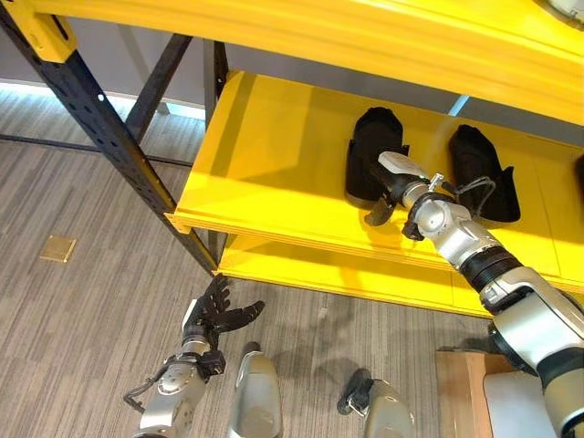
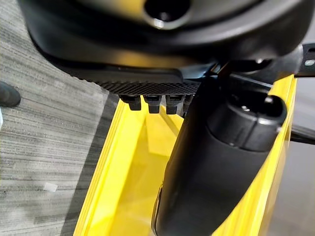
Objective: Move parts from the plastic box to the shelf.
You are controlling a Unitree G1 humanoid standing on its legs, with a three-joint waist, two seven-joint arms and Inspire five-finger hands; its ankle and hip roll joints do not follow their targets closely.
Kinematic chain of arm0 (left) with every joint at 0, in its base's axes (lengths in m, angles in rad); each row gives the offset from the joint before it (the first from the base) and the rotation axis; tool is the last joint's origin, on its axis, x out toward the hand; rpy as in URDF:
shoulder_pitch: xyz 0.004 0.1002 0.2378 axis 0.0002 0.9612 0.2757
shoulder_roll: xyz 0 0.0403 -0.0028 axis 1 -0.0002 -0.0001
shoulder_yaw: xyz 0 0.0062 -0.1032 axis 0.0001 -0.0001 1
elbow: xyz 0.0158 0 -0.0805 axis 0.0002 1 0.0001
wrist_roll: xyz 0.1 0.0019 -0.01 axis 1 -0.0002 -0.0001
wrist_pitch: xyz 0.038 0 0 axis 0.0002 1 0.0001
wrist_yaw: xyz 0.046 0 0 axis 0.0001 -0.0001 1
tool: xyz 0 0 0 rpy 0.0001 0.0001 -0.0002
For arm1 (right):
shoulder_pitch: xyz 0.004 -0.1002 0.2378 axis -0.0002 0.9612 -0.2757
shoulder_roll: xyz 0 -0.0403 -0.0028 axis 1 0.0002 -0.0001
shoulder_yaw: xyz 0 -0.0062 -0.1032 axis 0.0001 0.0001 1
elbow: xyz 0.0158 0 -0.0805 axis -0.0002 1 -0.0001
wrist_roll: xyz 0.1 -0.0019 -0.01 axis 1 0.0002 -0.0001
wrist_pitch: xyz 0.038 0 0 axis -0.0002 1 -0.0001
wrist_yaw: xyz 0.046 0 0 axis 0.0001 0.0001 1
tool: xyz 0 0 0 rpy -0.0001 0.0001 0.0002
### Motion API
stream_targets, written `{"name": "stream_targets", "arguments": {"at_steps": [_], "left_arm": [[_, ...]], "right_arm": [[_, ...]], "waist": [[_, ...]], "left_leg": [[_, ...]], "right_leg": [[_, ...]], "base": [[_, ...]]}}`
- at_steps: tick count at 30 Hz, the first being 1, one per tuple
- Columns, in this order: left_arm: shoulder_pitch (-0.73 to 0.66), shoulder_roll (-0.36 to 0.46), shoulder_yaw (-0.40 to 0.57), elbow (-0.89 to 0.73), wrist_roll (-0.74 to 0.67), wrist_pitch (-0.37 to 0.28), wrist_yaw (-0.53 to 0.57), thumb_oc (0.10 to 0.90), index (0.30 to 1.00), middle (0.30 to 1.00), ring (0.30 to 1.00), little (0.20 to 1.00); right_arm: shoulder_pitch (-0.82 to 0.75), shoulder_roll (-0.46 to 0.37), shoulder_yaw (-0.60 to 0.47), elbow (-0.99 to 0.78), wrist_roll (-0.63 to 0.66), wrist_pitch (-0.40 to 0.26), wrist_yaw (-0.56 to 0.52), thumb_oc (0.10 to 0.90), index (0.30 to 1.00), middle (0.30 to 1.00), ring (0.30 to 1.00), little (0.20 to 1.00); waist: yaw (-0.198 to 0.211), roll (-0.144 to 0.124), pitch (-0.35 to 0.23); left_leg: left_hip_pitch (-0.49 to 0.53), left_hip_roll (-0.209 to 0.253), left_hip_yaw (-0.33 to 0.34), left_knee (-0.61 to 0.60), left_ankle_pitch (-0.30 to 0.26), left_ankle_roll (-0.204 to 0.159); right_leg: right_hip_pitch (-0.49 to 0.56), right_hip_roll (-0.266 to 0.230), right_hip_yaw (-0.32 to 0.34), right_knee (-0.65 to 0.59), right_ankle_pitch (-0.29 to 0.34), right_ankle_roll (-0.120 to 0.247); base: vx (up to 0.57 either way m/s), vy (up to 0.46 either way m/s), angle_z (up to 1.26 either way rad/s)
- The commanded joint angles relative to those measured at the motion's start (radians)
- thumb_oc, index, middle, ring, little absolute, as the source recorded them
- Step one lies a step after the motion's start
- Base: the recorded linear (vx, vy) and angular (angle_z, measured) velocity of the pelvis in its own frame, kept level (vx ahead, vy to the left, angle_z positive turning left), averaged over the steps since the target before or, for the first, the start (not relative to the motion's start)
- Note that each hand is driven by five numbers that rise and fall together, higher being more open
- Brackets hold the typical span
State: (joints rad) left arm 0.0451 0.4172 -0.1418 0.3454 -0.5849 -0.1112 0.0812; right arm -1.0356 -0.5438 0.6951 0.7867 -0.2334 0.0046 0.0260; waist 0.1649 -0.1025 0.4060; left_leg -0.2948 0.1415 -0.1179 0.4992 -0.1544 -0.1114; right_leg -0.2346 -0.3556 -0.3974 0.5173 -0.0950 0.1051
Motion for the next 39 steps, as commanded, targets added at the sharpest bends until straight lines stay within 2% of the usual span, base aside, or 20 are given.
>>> {"name": "stream_targets", "arguments": {"at_steps": [1,23,39], "left_arm": [[-0.009,0.044,0.044,-0.095,-0.002,-0.089,0.003,0.9,1.0,1.0,1.0,1.0],[-0.009,0.036,0.051,-0.084,0.012,-0.085,0.006,0.9,1.0,1.0,1.0,1.0],[-0.003,0.035,0.063,-0.074,0.015,-0.085,0.009,0.9,1.0,1.0,1.0,1.0]], "right_arm": [[-0.081,-0.046,0.0,-0.027,-0.022,-0.028,-0.021,0.9,1.0,1.0,1.0,1.0],[-0.015,-0.041,-0.021,-0.036,-0.035,-0.028,-0.008,0.9,1.0,1.0,1.0,1.0],[0.027,-0.065,-0.044,-0.047,-0.038,-0.028,-0.008,0.9,1.0,1.0,1.0,1.0]], "waist": [[-0.003,-0.008,-0.042],[-0.014,-0.007,-0.037],[-0.022,-0.014,-0.035]], "left_leg": [[0.046,0.002,0.012,-0.038,-0.006,0.047],[0.053,0.006,0.02,-0.035,-0.011,0.047],[0.053,0.009,0.021,-0.037,-0.01,0.046]], "right_leg": [[0.026,0.026,0.108,0.022,0.056,0.031],[0.024,0.03,0.115,0.026,0.054,0.033],[0.023,0.031,0.117,0.027,0.062,0.036]], "base": [[0.0,0.0,0.0],[0.0,0.0,0.0],[0.0,0.0,0.0]]}}
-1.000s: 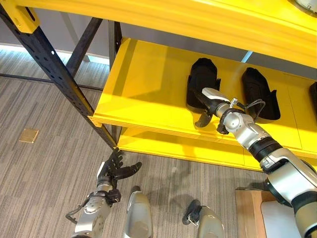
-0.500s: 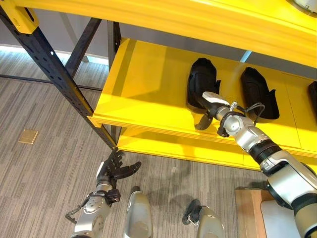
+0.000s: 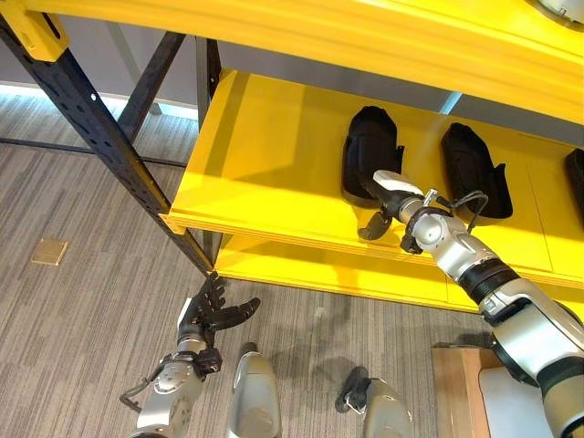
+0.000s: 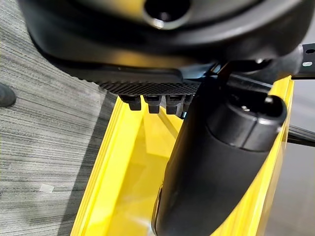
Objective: Move parts from the plastic box to the shelf.
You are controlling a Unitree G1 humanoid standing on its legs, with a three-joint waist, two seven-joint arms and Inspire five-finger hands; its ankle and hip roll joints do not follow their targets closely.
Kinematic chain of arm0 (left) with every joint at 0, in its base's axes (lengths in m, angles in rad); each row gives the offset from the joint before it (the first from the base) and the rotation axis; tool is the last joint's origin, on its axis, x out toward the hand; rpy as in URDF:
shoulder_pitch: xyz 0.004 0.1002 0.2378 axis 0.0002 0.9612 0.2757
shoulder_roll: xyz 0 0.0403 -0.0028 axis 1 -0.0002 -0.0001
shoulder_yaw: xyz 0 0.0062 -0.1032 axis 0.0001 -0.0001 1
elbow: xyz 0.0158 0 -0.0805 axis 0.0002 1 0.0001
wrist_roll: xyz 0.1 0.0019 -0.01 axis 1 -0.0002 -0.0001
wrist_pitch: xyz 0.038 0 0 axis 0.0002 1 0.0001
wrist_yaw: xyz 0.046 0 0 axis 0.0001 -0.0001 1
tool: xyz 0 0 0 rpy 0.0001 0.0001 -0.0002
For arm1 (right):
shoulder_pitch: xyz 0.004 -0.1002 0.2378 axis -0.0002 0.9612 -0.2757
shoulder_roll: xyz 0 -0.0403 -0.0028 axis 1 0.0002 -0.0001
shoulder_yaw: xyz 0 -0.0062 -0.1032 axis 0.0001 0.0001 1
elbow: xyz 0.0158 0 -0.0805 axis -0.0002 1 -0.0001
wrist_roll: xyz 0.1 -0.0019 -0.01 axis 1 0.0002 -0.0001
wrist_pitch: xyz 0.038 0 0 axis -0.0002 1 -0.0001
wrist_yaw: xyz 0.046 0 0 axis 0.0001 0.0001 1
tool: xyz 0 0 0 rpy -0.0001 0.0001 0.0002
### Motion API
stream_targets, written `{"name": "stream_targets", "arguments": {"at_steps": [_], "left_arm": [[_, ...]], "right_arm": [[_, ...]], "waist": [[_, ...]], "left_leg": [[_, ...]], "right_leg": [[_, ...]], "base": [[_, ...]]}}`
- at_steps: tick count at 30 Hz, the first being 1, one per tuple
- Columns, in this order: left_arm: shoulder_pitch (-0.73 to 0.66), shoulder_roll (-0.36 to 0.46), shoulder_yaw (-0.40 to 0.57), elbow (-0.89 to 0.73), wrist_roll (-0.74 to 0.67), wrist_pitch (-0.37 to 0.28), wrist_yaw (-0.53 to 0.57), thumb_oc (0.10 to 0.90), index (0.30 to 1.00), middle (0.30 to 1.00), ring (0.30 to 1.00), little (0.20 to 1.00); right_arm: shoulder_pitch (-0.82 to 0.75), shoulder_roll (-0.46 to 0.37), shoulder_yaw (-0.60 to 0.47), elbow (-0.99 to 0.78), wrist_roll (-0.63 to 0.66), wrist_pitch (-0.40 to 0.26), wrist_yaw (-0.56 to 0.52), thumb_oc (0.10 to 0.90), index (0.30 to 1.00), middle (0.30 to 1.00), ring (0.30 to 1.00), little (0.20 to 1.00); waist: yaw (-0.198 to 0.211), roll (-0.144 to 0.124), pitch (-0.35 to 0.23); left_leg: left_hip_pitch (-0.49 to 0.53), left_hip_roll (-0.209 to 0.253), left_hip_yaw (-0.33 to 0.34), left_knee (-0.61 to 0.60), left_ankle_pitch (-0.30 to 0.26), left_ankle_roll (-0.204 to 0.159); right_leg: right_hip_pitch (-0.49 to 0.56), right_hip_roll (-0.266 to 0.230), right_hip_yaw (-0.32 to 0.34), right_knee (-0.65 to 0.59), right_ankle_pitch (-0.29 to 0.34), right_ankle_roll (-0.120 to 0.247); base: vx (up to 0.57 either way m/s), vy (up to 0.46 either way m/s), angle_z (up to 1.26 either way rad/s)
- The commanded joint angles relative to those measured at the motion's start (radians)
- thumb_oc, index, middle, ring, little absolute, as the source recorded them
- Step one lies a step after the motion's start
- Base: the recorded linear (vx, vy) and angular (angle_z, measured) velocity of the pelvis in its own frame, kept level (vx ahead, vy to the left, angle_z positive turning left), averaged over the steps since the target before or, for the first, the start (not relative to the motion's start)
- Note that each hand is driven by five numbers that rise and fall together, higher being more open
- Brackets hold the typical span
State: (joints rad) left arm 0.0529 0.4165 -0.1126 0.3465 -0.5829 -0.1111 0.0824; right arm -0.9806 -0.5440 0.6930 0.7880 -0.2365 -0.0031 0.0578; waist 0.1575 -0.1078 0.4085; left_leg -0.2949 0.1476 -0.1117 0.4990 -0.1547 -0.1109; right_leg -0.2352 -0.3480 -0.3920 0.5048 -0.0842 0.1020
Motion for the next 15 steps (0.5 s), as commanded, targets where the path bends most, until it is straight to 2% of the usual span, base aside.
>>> {"name": "stream_targets", "arguments": {"at_steps": [1,15], "left_arm": [[-0.011,0.036,0.033,-0.075,0.013,-0.085,0.007,0.9,1.0,1.0,1.0,1.0],[-0.007,0.037,0.04,-0.073,0.015,-0.086,0.003,0.9,1.0,1.0,1.0,1.0]], "right_arm": [[-0.028,-0.065,-0.042,-0.049,-0.035,-0.02,-0.04,0.9,1.0,1.0,1.0,1.0],[-0.01,-0.09,-0.057,-0.052,-0.039,-0.018,-0.041,0.9,1.0,1.0,1.0,1.0]], "waist": [[-0.014,-0.009,-0.037],[-0.021,-0.005,-0.036]], "left_leg": [[0.053,0.003,0.015,-0.037,-0.01,0.046],[0.054,0.003,0.015,-0.04,-0.009,0.045]], "right_leg": [[0.024,0.023,0.112,0.04,0.051,0.039],[0.021,0.023,0.114,0.043,0.048,0.038]], "base": [[0.0,0.0,0.0],[0.0,0.0,0.0]]}}
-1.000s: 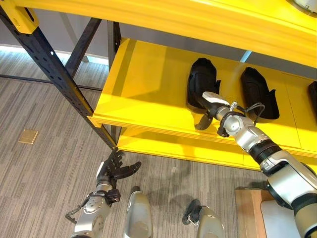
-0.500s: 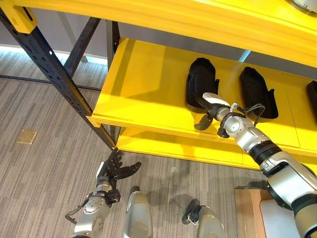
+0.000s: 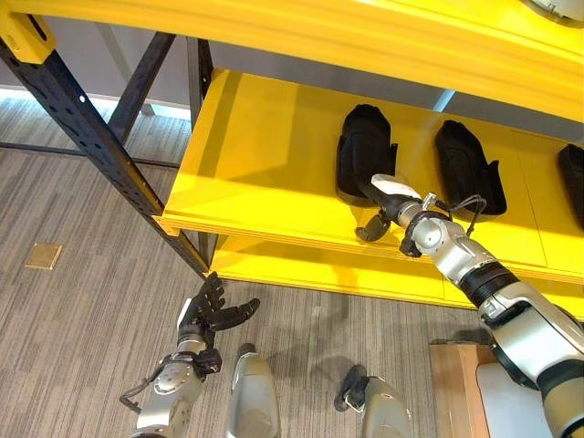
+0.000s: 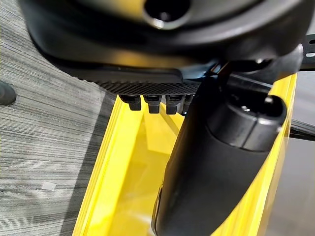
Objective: Move parts from the plastic box to the shelf.
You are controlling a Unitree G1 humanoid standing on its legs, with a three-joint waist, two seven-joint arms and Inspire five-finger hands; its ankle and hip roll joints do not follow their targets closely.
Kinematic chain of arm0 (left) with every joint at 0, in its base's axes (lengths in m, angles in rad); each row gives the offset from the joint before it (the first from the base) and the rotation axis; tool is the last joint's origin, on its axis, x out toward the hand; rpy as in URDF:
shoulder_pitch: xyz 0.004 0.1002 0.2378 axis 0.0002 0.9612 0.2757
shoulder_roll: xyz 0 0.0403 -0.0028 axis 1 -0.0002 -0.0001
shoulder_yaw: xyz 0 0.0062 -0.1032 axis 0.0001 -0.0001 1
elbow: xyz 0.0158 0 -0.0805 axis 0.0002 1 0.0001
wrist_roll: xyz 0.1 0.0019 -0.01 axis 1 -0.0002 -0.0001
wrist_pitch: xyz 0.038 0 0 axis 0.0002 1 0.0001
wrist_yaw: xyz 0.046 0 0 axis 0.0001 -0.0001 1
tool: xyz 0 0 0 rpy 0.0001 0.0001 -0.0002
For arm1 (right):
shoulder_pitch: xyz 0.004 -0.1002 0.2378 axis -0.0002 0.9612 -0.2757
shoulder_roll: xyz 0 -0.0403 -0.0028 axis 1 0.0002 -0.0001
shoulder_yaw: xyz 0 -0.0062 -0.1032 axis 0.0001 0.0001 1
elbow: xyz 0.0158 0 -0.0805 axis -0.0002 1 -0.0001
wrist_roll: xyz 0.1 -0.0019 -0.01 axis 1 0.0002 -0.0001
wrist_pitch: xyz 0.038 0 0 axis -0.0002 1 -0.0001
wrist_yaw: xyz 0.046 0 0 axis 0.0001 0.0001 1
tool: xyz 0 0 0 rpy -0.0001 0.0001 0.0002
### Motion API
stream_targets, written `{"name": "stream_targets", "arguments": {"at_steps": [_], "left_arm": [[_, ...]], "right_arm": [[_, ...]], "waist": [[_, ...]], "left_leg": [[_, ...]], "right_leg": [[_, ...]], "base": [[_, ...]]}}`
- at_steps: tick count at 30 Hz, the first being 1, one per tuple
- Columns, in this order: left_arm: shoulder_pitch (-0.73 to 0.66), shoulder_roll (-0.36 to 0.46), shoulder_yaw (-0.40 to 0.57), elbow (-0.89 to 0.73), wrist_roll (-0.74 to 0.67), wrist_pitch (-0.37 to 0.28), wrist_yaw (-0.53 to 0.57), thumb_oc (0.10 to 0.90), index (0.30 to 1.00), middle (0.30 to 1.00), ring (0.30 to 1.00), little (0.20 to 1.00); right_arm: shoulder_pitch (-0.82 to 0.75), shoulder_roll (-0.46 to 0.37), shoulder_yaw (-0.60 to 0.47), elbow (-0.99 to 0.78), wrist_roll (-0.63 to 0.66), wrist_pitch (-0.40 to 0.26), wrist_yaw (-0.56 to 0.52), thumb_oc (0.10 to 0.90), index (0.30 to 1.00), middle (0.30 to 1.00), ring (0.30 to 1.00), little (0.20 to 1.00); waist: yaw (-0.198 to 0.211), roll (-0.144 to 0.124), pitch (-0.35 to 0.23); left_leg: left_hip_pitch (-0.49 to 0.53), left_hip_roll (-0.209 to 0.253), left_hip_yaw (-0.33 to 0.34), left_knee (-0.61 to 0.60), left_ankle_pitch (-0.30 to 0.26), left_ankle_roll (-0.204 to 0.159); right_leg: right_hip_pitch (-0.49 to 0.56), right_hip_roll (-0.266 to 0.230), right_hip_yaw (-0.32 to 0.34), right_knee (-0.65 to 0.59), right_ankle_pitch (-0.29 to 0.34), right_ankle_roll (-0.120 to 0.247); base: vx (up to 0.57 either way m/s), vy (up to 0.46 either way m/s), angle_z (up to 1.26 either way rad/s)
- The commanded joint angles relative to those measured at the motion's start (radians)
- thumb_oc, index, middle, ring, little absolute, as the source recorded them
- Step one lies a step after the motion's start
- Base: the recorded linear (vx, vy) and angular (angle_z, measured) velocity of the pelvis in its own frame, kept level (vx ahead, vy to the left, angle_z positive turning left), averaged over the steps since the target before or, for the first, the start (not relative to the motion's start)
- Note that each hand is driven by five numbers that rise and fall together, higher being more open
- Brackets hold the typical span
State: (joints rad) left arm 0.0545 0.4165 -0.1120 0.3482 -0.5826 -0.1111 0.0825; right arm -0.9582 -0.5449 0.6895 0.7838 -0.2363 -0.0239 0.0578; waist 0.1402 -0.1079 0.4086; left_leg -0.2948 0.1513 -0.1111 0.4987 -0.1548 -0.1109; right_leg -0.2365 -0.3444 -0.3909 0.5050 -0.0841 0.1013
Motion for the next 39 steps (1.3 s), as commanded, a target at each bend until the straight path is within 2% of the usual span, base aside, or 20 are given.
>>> {"name": "stream_targets", "arguments": {"at_steps": [1,39], "left_arm": [[-0.009,0.037,0.038,-0.076,0.015,-0.086,0.003,0.9,1.0,1.0,1.0,1.0],[-0.001,0.037,0.051,-0.057,0.018,-0.084,0.002,0.9,1.0,1.0,1.0,1.0]], "right_arm": [[-0.032,-0.09,-0.055,-0.048,-0.04,0.003,-0.042,0.9,1.0,1.0,1.0,1.0],[-0.003,-0.151,-0.102,-0.012,-0.046,0.007,-0.062,0.9,1.0,1.0,1.0,1.0]], "waist": [[-0.003,-0.005,-0.035],[-0.009,-0.005,-0.031]], "left_leg": [[0.054,-0.001,0.015,-0.039,-0.01,0.045],[0.047,0.0,0.014,-0.028,-0.015,0.049]], "right_leg": [[0.022,0.018,0.113,0.043,0.048,0.039],[0.011,0.019,0.117,0.06,0.052,0.043]], "base": [[0.0,0.0,0.0],[0.0,0.0,0.0]]}}
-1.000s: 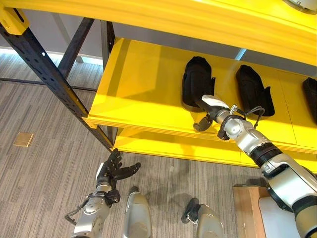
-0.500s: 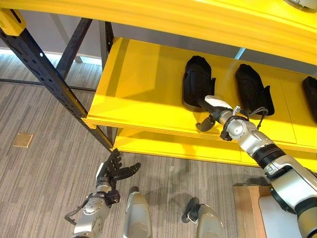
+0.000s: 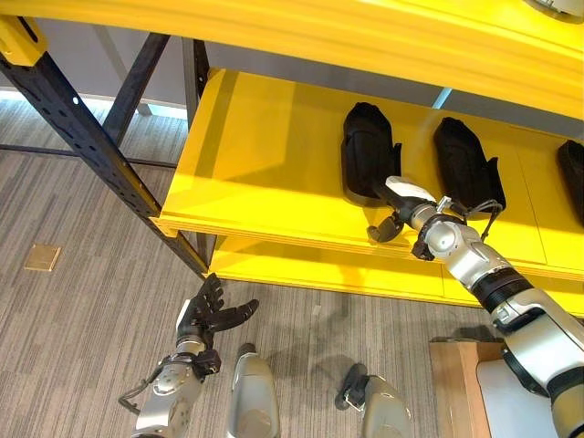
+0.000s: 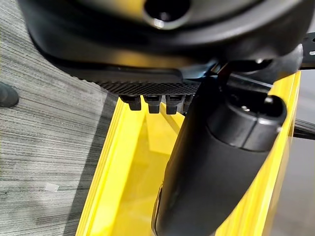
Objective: Move parts from the plastic box to the shelf.
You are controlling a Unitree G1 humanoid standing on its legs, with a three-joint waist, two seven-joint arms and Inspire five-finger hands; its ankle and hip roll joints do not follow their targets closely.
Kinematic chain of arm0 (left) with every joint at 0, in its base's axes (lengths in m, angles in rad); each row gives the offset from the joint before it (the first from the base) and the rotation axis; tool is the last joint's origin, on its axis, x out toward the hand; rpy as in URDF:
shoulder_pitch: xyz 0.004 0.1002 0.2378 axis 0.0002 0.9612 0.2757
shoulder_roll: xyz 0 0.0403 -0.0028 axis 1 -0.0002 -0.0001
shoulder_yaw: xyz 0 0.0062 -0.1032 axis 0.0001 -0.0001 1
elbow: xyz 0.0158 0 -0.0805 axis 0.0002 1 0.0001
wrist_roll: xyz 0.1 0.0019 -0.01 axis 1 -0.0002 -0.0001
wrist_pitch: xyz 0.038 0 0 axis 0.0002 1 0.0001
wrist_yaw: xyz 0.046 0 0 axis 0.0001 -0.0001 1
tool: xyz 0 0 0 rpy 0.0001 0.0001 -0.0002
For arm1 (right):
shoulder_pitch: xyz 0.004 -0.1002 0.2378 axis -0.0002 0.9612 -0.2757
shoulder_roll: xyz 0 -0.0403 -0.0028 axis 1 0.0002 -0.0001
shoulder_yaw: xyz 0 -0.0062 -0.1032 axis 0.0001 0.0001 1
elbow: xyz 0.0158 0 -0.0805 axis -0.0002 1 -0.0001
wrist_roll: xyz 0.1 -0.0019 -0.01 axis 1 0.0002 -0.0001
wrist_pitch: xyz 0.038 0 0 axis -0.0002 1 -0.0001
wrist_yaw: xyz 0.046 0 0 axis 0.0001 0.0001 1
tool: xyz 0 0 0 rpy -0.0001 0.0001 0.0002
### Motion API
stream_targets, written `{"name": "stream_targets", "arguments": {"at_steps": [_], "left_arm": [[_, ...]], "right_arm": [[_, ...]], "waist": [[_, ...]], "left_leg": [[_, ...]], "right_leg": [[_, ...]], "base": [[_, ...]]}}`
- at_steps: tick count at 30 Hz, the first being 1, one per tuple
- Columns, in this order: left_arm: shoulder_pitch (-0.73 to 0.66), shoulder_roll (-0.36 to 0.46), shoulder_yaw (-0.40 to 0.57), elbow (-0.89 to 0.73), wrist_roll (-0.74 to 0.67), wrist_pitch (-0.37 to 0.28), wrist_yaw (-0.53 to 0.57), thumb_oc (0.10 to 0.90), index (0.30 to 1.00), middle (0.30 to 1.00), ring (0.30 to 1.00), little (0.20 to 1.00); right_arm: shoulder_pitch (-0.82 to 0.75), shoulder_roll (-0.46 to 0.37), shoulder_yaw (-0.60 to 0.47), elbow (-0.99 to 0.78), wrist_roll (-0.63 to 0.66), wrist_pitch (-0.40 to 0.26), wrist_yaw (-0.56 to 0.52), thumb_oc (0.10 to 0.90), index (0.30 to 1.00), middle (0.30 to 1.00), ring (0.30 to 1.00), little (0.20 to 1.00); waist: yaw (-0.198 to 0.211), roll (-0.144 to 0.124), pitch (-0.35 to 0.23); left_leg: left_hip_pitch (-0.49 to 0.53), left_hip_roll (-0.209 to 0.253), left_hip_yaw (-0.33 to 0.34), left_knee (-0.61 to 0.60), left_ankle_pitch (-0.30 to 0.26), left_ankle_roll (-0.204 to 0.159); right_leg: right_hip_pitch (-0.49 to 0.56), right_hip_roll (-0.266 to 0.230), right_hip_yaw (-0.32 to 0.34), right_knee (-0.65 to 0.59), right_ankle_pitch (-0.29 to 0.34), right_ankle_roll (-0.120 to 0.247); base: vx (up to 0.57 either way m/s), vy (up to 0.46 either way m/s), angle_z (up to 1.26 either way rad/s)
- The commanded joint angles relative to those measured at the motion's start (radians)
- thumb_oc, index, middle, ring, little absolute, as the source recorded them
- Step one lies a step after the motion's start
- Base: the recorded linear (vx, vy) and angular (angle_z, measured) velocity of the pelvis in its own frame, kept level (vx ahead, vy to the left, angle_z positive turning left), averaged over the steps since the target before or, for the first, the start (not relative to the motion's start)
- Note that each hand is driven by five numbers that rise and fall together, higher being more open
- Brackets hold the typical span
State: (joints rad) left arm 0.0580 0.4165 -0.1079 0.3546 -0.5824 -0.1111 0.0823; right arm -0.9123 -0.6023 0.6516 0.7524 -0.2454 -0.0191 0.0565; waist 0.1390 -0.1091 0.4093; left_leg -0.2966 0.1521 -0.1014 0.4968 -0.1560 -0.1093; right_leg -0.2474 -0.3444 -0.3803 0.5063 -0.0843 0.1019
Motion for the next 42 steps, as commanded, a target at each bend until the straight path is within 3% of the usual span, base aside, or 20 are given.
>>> {"name": "stream_targets", "arguments": {"at_steps": [1,11,18,28,38,41,42], "left_arm": [[-0.004,0.037,0.047,-0.063,0.018,-0.084,0.002,0.9,1.0,1.0,1.0,1.0],[-0.009,0.041,0.05,-0.065,0.021,-0.083,0.005,0.9,1.0,1.0,1.0,1.0],[-0.008,0.044,0.065,-0.054,0.023,-0.084,0.013,0.9,1.0,1.0,1.0,1.0],[0.005,0.045,0.081,-0.062,0.024,-0.083,0.009,0.9,1.0,1.0,1.0,1.0],[0.013,0.031,0.104,-0.061,0.05,-0.077,0.008,0.9,1.0,1.0,1.0,1.0],[0.016,0.028,0.105,-0.059,0.057,-0.074,0.006,0.9,1.0,1.0,1.0,1.0],[0.024,0.02,0.109,-0.061,0.058,-0.073,0.005,0.9,1.0,1.0,1.0,1.0]], "right_arm": [[-0.05,-0.093,-0.064,0.019,-0.036,0.002,-0.06,0.9,1.0,1.0,1.0,1.0],[-0.062,-0.093,-0.066,-0.013,-0.025,0.003,-0.063,0.9,1.0,1.0,1.0,1.0],[-0.07,-0.126,-0.149,-0.172,0.071,-0.017,-0.1,0.9,1.0,1.0,1.0,1.0],[-0.047,-0.179,-0.215,-0.267,0.13,-0.038,-0.126,0.9,1.0,1.0,1.0,1.0],[0.155,-0.209,-0.372,-0.477,0.185,-0.079,-0.126,0.9,1.0,1.0,1.0,1.0],[0.208,-0.2,-0.413,-0.516,0.21,-0.09,-0.126,0.9,1.0,1.0,1.0,1.0],[0.288,-0.151,-0.472,-0.562,0.282,-0.109,-0.12,0.9,1.0,1.0,1.0,1.0]], "waist": [[-0.008,-0.004,-0.032],[-0.009,-0.002,-0.029],[-0.019,-0.007,-0.037],[-0.024,-0.018,-0.047],[-0.05,-0.037,-0.06],[-0.055,-0.041,-0.066],[-0.067,-0.042,-0.077]], "left_leg": [[0.049,-0.001,0.004,-0.026,-0.014,0.048],[0.044,0.0,0.004,-0.015,-0.018,0.048],[0.04,-0.003,0.005,-0.008,-0.023,0.05],[0.049,-0.006,0.008,-0.016,-0.024,0.052],[0.059,-0.006,0.023,-0.039,-0.016,0.056],[0.067,-0.008,0.029,-0.058,-0.01,0.056],[0.078,-0.007,0.039,-0.087,-0.001,0.06]], "right_leg": [[0.021,0.019,0.106,0.059,0.052,0.043],[0.019,0.019,0.109,0.065,0.053,0.042],[0.013,0.014,0.113,0.073,0.053,0.044],[0.02,0.015,0.115,0.061,0.065,0.047],[0.033,0.02,0.119,0.016,0.087,0.05],[0.04,0.024,0.121,-0.009,0.101,0.054],[0.055,0.03,0.12,-0.051,0.116,0.055]], "base": [[0.0,0.0,0.0],[0.0,0.0,0.0],[0.0,0.0,0.0],[0.0,0.0,0.0],[0.0,0.004,-0.01],[0.01,0.014,-0.05],[0.03,0.014,-0.06]]}}
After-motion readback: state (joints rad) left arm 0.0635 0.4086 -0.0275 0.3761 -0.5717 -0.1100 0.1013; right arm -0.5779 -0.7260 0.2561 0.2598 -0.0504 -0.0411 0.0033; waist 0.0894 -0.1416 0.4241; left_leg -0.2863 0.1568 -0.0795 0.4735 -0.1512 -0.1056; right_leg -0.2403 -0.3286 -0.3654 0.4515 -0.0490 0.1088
